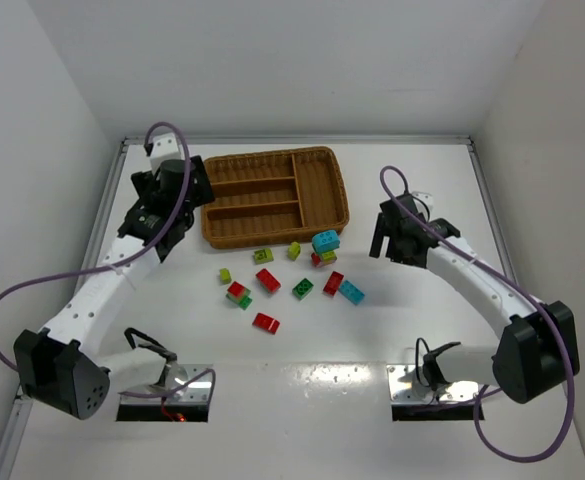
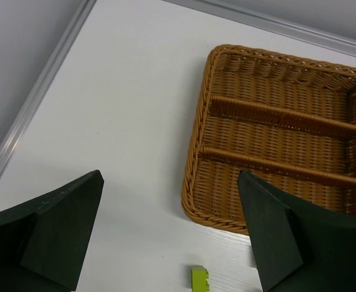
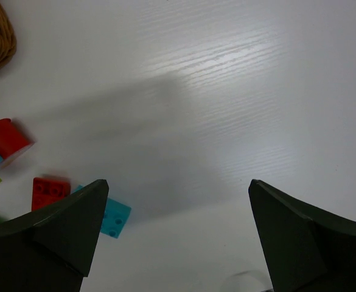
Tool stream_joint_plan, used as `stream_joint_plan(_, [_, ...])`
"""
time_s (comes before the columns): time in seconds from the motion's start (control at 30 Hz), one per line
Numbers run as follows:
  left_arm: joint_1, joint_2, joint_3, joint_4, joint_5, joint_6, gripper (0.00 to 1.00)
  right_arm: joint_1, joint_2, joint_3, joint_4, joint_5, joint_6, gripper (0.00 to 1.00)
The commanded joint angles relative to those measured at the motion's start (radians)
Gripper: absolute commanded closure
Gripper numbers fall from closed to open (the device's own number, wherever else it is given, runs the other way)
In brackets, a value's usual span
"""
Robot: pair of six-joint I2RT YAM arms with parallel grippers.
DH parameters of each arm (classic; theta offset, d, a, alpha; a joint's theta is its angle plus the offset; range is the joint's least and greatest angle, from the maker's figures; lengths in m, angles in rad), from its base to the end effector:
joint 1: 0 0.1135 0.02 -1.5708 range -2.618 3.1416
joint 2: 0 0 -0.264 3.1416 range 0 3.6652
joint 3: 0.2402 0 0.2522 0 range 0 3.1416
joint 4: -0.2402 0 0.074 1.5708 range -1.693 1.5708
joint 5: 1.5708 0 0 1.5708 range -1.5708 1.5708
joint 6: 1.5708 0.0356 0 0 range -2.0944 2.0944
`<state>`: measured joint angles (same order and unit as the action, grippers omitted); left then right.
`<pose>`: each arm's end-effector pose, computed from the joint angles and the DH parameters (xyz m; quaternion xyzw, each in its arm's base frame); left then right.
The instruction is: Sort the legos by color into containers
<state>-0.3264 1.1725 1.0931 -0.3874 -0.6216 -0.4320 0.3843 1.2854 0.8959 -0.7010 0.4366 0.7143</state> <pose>0.2515 -0.0632 0.3509 -0.2029 0.8011 0.0571 0.5602 0.2320 0.0776 0.2351 0.2066 0.9269 -0.0582 0.3079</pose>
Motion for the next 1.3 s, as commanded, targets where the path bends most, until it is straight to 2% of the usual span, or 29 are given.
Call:
stream_joint_plan(0.0, [-0.016,-0.001,0.036,0.005,0.017,-0.025,0.01,0.008,-0.006,-0.005,0.064,-0.035,-0.018,0.00])
stream_joint_plan(0.2, [-0.016,0.062,0.116,-0.039,0.083,-0.027,0.01,0.008,-0.093,-0.113,0.162,-0.226,-0.100,0.00])
stream_joint_plan(0.37, [-0.016,0.096,0.134,-0.039,0.144,0.002,0.01,0.083,-0.124,-0.187,0.176,-0.311,-0.101,0.02])
stream_joint_plan(0.57, [-0.016,0.110,0.134,-0.048,0.187,0.012,0.01,0.154,0.000,-0.154,0.155,-0.285,-0.202,0.00])
stream_joint_plan(0.63, [-0.016,0.110,0.122,-0.048,0.187,0.012,0.01,0.163,0.053,-0.131,0.175,-0.340,-0.249,0.00])
stream_joint_plan(0.9, [-0.016,0.110,0.111,-0.082,0.177,0.003,0.01,0.209,0.192,-0.092,0.253,-0.363,-0.268,0.05])
stream_joint_plan(1.03, [-0.016,0.101,0.120,-0.082,0.157,0.003,0.01,0.251,0.231,-0.092,0.304,-0.352,-0.279,0.16])
stream_joint_plan(1.27, [-0.016,0.092,0.129,-0.082,0.157,0.003,0.01,0.260,0.261,-0.129,0.363,-0.318,-0.279,0.41])
